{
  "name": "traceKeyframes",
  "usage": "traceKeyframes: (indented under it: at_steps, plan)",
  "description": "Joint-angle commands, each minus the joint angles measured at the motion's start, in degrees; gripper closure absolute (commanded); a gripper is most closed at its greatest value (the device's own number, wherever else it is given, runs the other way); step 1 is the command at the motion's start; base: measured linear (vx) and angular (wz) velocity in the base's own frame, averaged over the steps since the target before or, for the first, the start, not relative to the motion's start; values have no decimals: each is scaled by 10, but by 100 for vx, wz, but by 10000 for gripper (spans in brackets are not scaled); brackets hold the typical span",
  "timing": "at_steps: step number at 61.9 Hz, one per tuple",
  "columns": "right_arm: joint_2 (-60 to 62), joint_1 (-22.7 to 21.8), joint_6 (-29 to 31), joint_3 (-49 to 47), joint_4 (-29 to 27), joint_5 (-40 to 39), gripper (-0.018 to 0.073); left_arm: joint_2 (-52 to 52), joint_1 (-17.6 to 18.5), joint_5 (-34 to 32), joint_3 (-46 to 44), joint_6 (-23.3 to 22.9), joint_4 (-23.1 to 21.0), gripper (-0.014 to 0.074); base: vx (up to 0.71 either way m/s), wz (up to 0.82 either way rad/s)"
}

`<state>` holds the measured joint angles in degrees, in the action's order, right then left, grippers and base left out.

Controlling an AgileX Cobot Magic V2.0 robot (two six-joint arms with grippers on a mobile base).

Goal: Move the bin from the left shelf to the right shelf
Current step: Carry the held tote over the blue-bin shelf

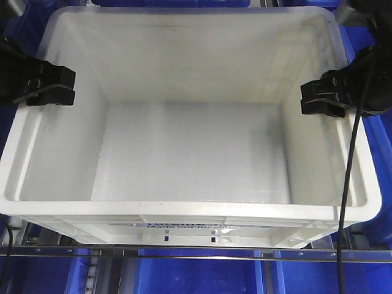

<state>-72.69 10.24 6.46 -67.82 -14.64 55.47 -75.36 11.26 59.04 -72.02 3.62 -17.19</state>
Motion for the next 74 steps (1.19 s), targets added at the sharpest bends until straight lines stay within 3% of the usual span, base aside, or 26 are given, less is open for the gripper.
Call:
traceKeyframes:
  at_steps: [1,74]
  plan:
    - [18,-4,8,-20,9,-51,564,27,4,-35,-28,27,-32,601,7,-2]
    - [18,-4,8,-20,9,-50,564,26,4,-36,-28,27,-33,601,-1,0]
